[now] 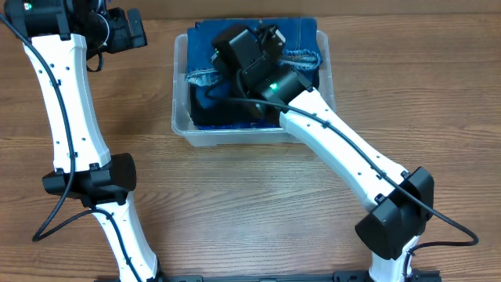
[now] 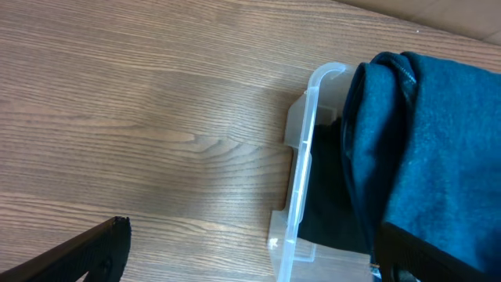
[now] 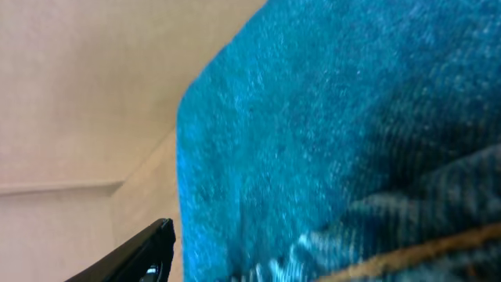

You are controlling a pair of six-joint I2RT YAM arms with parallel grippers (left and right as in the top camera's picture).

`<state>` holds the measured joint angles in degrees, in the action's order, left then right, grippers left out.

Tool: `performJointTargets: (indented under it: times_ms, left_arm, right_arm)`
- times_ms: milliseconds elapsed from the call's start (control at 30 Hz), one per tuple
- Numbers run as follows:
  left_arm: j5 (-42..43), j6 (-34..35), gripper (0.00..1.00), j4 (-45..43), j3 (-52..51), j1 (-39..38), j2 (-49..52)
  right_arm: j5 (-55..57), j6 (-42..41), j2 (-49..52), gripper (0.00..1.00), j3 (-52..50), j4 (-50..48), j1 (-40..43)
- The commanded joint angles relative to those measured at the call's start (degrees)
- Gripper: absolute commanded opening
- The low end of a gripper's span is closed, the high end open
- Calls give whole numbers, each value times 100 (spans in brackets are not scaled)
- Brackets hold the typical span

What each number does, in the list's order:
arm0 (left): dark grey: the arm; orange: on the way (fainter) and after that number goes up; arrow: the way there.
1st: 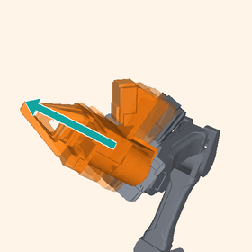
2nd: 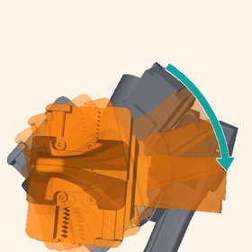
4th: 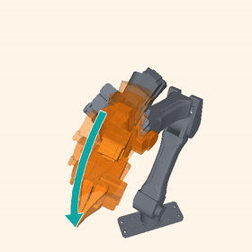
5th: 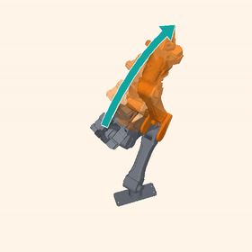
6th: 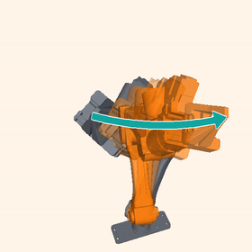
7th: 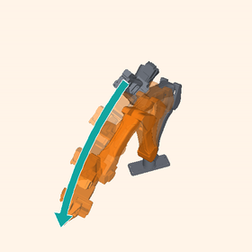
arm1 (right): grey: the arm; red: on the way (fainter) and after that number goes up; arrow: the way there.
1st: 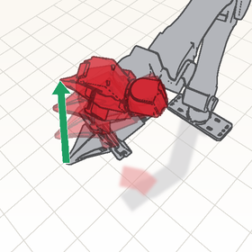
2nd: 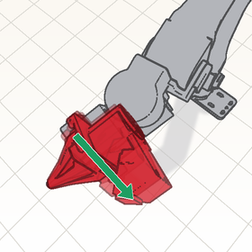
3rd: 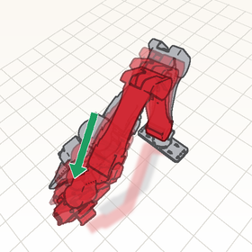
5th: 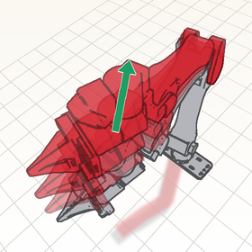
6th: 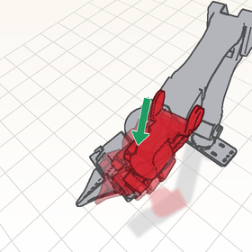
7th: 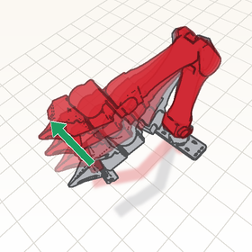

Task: Pack container
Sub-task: 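Lift the jeans into the bin and release on top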

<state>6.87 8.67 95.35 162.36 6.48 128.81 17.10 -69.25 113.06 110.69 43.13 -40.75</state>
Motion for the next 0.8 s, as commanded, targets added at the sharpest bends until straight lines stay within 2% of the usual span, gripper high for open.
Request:
performJointTargets:
  times_ms: [0, 133, 367, 400, 467, 533, 567, 600, 633, 667, 767]
  left_arm:
    - [20, 35, 100, 0, 2, -13, 39]
    - [20, 35, 100, 0, 2, -13, 39]
    - [20, 35, 100, 0, 2, -13, 39]
    - [20, 35, 100, 0, 2, -13, 39]
    - [20, 35, 100, 0, 2, -13, 39]
    - [22, 35, 100, 0, 2, -13, 39]
    - [20, 35, 100, 0, 2, -13, 39]
    - [20, 35, 100, 0, 2, -13, 39]
    - [20, 35, 100, 0, 2, -13, 39]
    - [20, 35, 100, 0, 2, -13, 39]
    - [20, 35, 100, 0, 2, -13, 39]
  right_arm:
    - [-22, 24, -249, 65, 297, 74, -249]
    - [-22, 24, -671, 65, 297, 422, -485]
    - [-22, 212, -1034, 65, 297, 1596, -568]
    - [-22, 511, -1047, 65, 297, 1628, -568]
    - [-4, 2076, -1045, 64, 295, 1635, -525]
    - [-7, 2822, -1040, 60, 295, 1545, -428]
    - [-7, 3163, -1038, 53, 295, 1436, -321]
    - [-33, 3735, -1027, 36, 293, 1169, -127]
    - [-35, 4124, -1005, 13, 289, 938, -9]
    - [-35, 4422, -968, 4, 289, 732, 70]
    - [-44, 5344, -654, 4, 225, -179, 188]
